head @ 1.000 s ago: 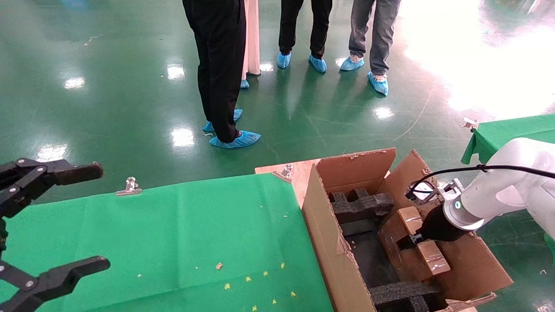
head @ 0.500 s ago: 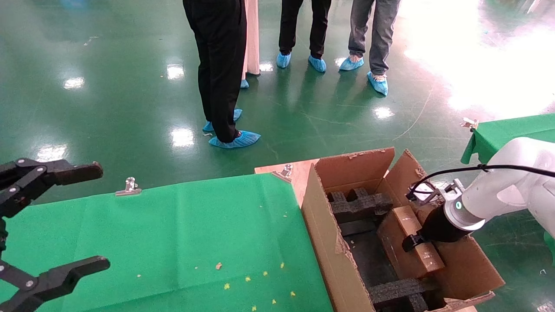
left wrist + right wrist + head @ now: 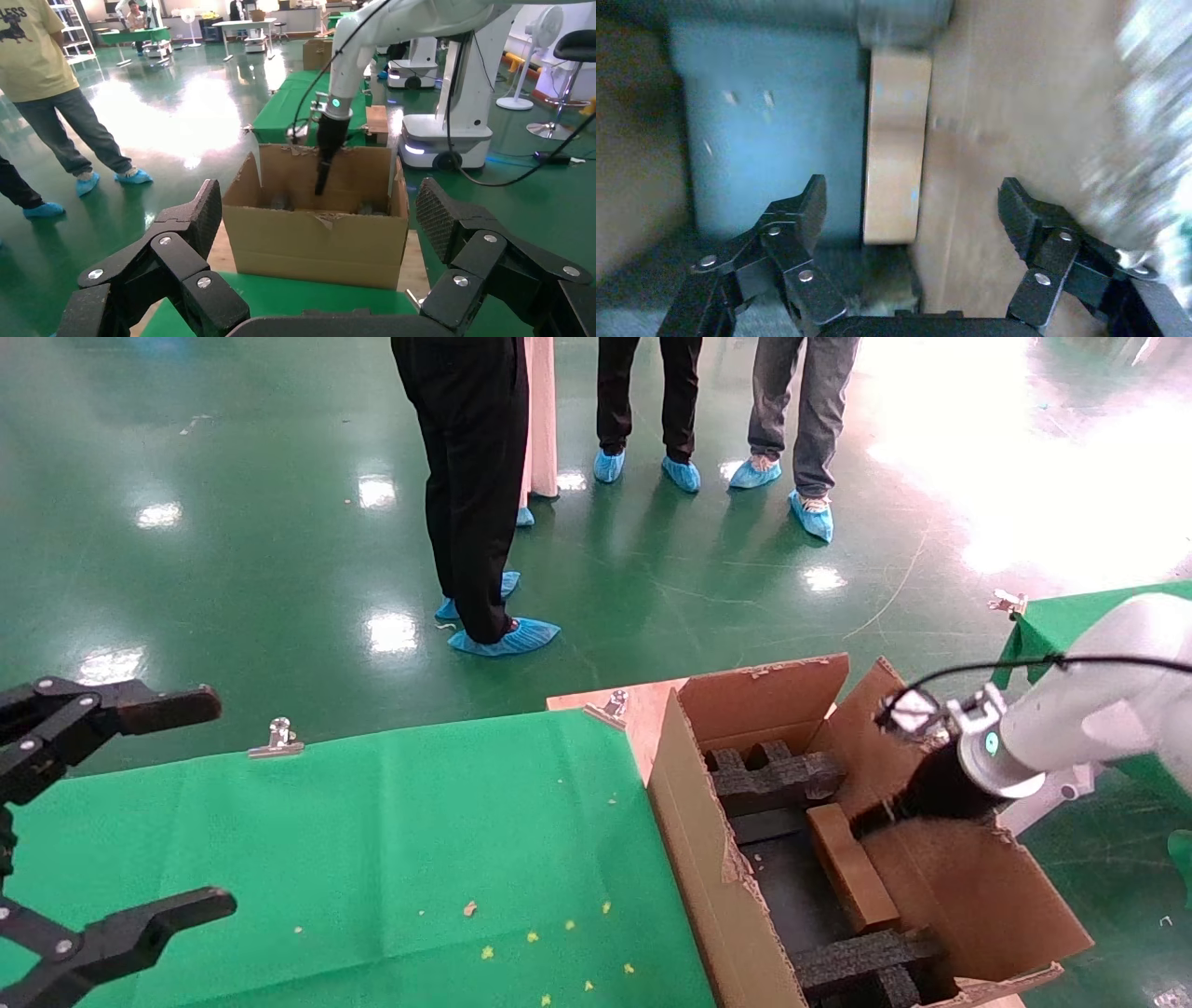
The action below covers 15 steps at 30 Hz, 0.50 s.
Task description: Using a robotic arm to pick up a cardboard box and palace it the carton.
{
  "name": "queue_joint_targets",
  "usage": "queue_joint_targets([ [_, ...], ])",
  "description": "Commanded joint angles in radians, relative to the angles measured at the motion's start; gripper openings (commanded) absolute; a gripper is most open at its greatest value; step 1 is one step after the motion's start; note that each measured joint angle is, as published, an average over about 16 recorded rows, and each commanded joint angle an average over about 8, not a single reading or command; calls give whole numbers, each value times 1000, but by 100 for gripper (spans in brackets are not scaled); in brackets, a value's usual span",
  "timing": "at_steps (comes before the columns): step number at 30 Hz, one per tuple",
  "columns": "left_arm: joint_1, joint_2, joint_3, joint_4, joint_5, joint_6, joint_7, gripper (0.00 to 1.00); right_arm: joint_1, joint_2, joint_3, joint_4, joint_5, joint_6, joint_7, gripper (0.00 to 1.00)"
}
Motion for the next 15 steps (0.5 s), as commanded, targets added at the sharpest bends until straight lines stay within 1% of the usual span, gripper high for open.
queue_joint_targets([
  [1,0,0,0,0,0,0,0,100,18,2,4,3,4,6,-5,100],
  [8,0,0,0,0,0,0,0,100,120,36,53,88,57,16,-62,100],
  [15,0,0,0,0,0,0,0,100,205,112,114,260,130,-25,-136,100],
])
